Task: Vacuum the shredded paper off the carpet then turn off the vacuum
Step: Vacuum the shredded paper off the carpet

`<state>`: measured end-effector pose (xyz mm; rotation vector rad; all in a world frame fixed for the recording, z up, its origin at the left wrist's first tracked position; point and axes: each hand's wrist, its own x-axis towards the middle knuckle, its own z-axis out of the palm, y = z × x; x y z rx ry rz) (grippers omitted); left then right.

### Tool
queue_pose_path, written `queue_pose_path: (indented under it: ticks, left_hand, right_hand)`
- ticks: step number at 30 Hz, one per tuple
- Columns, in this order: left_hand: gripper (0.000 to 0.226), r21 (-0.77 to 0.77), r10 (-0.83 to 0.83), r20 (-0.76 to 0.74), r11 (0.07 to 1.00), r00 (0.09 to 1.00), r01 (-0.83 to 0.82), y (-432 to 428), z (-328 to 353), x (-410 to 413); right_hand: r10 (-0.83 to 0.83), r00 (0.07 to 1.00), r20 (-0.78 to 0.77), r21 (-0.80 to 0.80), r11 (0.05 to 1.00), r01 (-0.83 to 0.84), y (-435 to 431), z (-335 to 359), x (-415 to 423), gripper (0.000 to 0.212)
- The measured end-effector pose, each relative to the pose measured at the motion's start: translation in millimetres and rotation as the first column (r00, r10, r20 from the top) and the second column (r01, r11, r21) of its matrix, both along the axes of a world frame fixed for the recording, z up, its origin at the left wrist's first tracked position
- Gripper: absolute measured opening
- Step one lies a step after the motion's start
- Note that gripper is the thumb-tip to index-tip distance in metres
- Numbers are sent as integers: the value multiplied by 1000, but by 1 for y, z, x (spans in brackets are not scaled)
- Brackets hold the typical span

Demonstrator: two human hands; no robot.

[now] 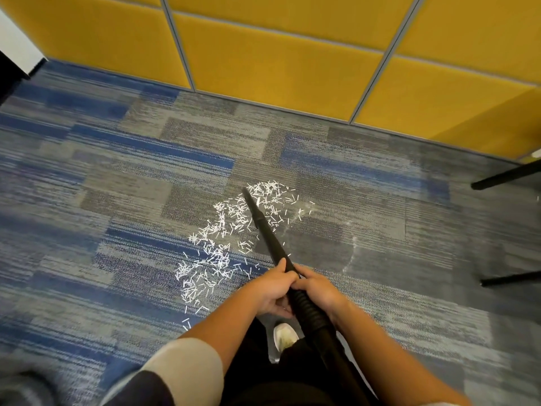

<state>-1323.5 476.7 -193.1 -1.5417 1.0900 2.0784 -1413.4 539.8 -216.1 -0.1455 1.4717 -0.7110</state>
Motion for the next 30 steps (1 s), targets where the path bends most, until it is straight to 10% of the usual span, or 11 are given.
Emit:
queue_pose_path:
  ticks: [30]
  left_hand:
    - [62,-82,-32,-21,996,999,30,-35,-14,0]
  right_hand:
    - [-46,997,-55,8,999,46,-33,-1,-1,53]
